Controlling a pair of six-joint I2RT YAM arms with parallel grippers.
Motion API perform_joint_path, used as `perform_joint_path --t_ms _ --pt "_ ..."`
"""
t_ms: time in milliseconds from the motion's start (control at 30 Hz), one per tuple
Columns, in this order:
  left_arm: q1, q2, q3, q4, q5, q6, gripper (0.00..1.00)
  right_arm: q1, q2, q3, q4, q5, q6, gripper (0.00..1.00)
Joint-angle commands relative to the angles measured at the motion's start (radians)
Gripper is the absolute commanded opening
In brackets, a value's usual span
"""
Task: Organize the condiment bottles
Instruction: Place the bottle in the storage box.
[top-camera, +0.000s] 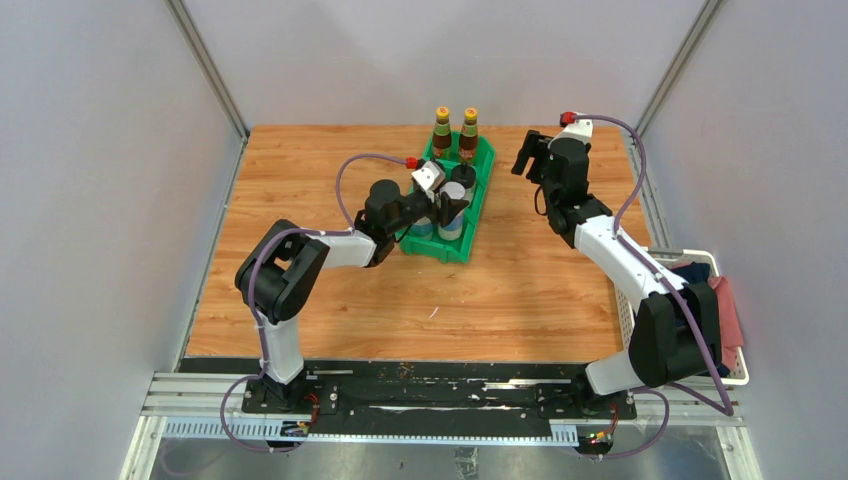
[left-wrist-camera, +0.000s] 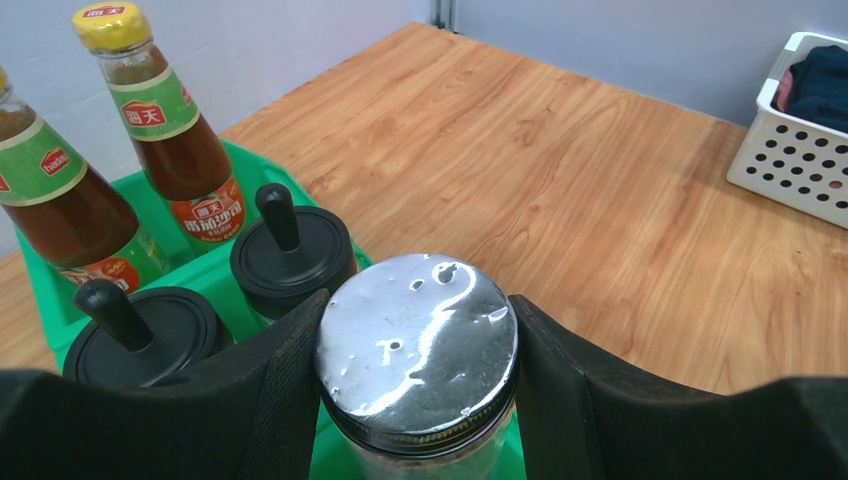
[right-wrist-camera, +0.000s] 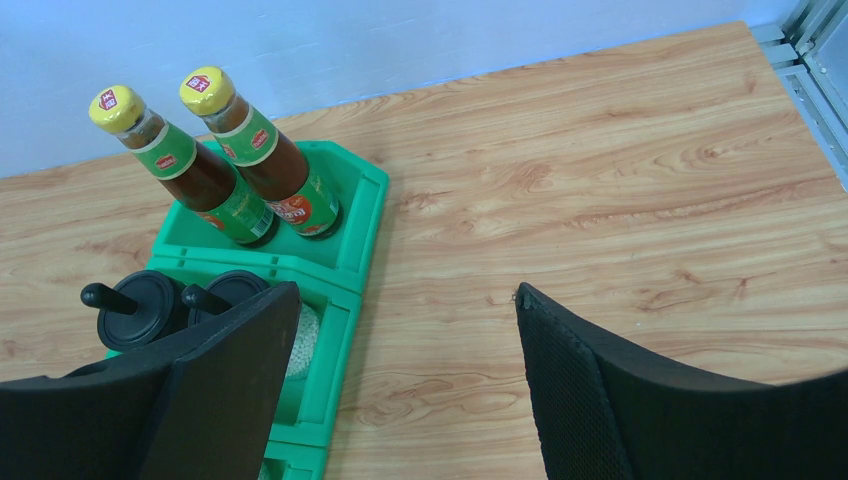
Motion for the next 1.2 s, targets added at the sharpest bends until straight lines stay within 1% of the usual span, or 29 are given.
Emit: perform_joint_path --t_ms 0,100,133,167,200,300,333,400,533,767,1167 --pt "0.007 -0.017 -0.006 -0.019 -0.012 0.007 0.0 -0.016 -0.02 0.009 0.018 -0.005 0.009 0.82" --pt "0.007 -0.022 -0.005 -0.037 -0.007 0.019 0.0 -0.015 -0.022 0.005 0.019 -0.003 0.008 0.82" --pt "0.007 -0.022 -0.004 -0.047 -0.007 0.022 0.05 -0.015 -0.023 0.004 0.019 -0.006 0.008 0.82" --pt "0.006 -0.024 -0.004 -0.051 -0.011 0.024 0.16 -0.016 -0.023 0.003 0.019 -0.006 0.009 0.82" --pt "0.006 -0.025 -0.006 -0.052 -0.013 0.025 0.24 -0.016 -0.023 0.003 0.02 -0.006 0.01 0.82" --pt "0.006 -0.026 -0.008 -0.062 -0.017 0.028 0.39 -0.015 -0.023 0.0 0.02 -0.007 0.011 0.82" --pt "0.005 -0.027 -0.007 -0.065 -0.019 0.028 0.45 -0.016 -0.023 0.0 0.02 -0.007 0.012 0.82" --pt "0.005 -0.029 -0.006 -0.072 -0.022 0.029 0.53 -0.016 -0.027 -0.001 0.02 -0.008 0.012 0.82" --pt "0.004 -0.028 -0.004 -0.083 -0.022 0.029 0.63 -0.016 -0.029 -0.004 0.02 -0.008 0.01 0.82" --pt "-0.002 -0.027 -0.002 -0.105 -0.031 0.037 0.68 -0.017 -0.034 -0.009 0.022 -0.006 0.012 0.82" --pt "-0.004 -0.031 0.001 -0.11 -0.039 0.036 0.69 -0.019 -0.042 -0.017 0.022 -0.006 0.013 0.82"
